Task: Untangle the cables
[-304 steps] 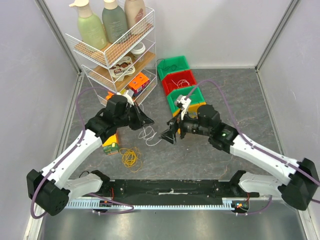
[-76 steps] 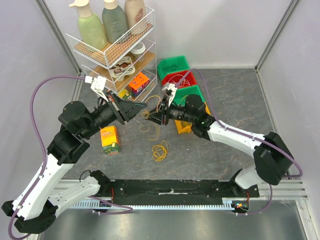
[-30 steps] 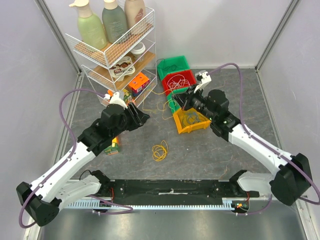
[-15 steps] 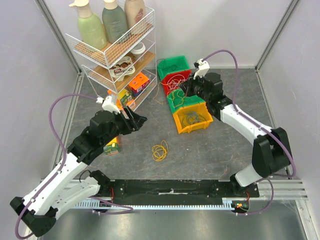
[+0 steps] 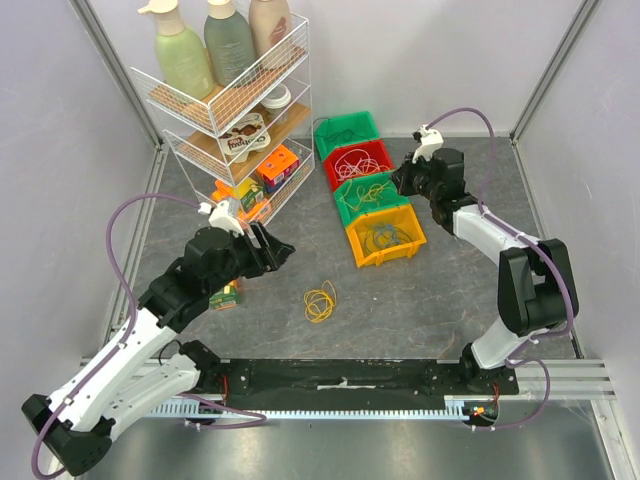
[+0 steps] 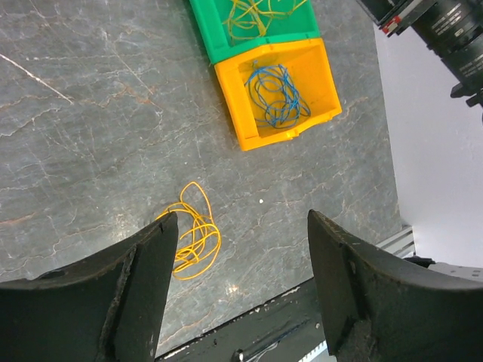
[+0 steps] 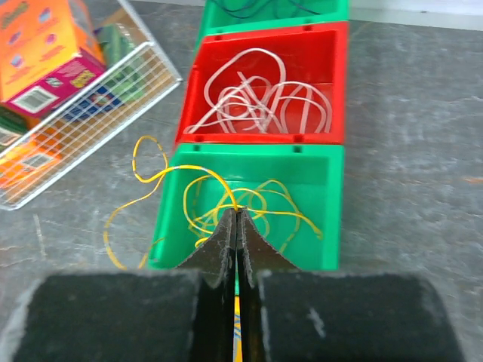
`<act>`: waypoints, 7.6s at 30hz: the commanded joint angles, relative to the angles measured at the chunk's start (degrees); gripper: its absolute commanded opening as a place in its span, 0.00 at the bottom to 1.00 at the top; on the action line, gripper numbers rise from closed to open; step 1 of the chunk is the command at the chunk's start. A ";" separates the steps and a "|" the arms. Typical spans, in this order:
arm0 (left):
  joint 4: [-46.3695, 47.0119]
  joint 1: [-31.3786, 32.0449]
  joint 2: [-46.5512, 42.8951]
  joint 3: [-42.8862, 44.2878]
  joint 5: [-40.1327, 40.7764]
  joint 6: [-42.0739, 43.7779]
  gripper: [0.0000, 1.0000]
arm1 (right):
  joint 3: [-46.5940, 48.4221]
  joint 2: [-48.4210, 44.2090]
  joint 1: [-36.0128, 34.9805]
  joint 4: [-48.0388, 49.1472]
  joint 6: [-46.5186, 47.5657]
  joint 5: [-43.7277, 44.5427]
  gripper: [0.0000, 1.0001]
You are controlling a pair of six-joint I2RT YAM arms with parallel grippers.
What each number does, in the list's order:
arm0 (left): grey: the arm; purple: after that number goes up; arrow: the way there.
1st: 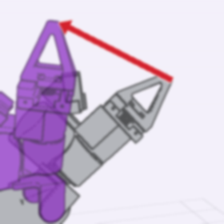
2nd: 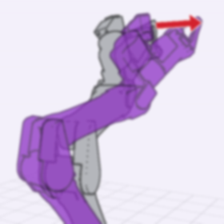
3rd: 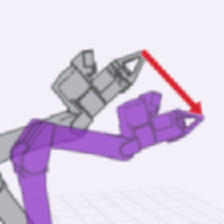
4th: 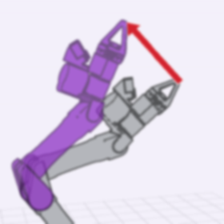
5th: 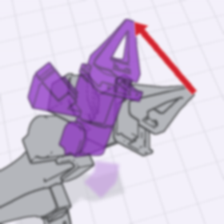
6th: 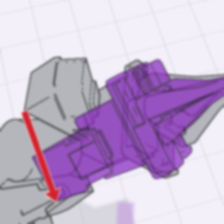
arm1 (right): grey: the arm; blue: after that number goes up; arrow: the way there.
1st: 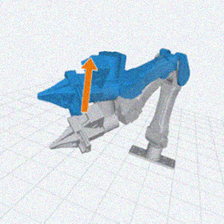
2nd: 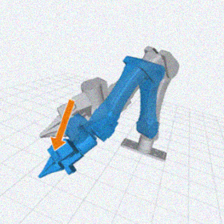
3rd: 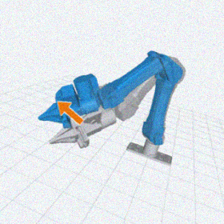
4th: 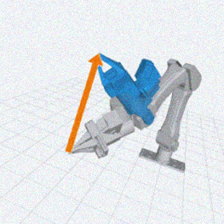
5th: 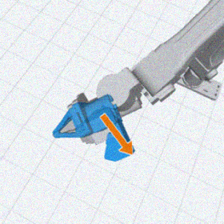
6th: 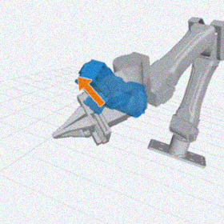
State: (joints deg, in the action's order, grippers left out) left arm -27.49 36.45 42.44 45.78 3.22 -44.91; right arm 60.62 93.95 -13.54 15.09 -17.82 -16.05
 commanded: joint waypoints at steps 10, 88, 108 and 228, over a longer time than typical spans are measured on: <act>2.53 -0.23 1.07 -2.18 -4.10 2.19 0.73 | 4.94 2.55 -0.43 -11.30 14.30 10.77 0.00; 16.86 5.48 32.20 -3.42 -9.21 13.09 0.21 | -23.71 -5.43 -30.84 -0.49 -15.85 5.93 0.00; 10.17 4.60 3.28 -3.86 3.54 8.87 0.63 | -0.40 -35.58 -30.84 -17.66 -5.99 3.05 0.00; -2.75 -5.42 1.60 -14.14 11.19 -1.68 0.47 | 23.93 -50.18 -32.78 -39.35 10.44 13.06 0.00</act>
State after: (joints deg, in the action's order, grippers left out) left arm -30.59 31.46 43.81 29.63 12.45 -45.78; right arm 83.64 43.46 -46.28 -21.89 -9.74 -7.22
